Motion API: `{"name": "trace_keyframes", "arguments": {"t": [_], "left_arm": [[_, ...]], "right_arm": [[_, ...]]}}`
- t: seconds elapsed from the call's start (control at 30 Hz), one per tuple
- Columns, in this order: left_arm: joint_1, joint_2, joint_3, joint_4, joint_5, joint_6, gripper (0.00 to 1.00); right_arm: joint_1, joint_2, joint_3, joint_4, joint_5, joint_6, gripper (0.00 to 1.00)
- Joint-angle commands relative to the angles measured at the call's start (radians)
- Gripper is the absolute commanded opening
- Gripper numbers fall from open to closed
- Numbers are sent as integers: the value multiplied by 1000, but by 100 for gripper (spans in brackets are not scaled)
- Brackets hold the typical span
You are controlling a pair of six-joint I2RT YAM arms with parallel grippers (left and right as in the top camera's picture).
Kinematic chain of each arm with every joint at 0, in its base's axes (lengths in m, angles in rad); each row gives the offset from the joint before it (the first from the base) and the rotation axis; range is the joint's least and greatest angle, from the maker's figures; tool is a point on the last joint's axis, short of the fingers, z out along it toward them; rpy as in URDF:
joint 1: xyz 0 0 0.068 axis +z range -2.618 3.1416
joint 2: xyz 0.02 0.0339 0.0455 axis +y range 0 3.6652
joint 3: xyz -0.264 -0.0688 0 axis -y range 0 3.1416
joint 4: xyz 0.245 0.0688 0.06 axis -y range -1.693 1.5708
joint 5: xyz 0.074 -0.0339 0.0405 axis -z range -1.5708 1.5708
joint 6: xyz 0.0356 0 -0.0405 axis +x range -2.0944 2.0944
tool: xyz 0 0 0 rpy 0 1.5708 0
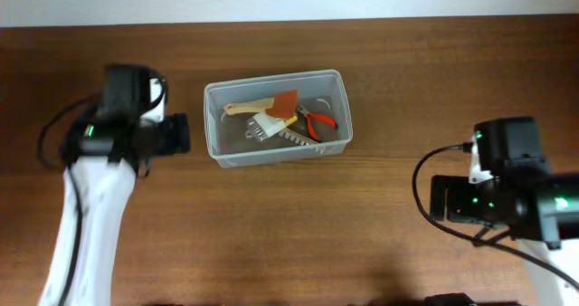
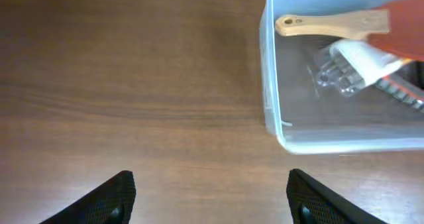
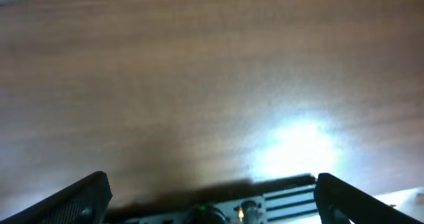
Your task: Pack container
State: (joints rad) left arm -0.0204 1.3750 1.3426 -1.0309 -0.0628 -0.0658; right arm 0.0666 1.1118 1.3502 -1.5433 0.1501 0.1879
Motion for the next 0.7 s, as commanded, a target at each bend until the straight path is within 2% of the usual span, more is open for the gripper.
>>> {"name": "trace_keyframes", "arguments": {"t": [0.0,0.17,0.3,0.4,0.5,0.53,0.67], "left_arm": [[-1,-108,-85,5,-71,-9,75],[0,-223,-169,7,-135,-42,75],[18,-256,-221,7,-157,-54,76],[28,-258,-236,8,-192,-54,82],[28,-258,-236,8,-196,-53,84],[28,-258,-236,8,-196,-53,99],[28,-258,-236,7,-196,-54,99]], "right_arm": [[5,-11,-85,66,20,39,99],[5,-16,-203,275,32,57,99],[5,-13,-224,368,84,55,99],[5,-4,-227,446,125,52,99],[5,-4,-226,452,124,53,99],[5,-4,-226,452,124,53,99],[5,-3,-226,452,124,53,99]]}}
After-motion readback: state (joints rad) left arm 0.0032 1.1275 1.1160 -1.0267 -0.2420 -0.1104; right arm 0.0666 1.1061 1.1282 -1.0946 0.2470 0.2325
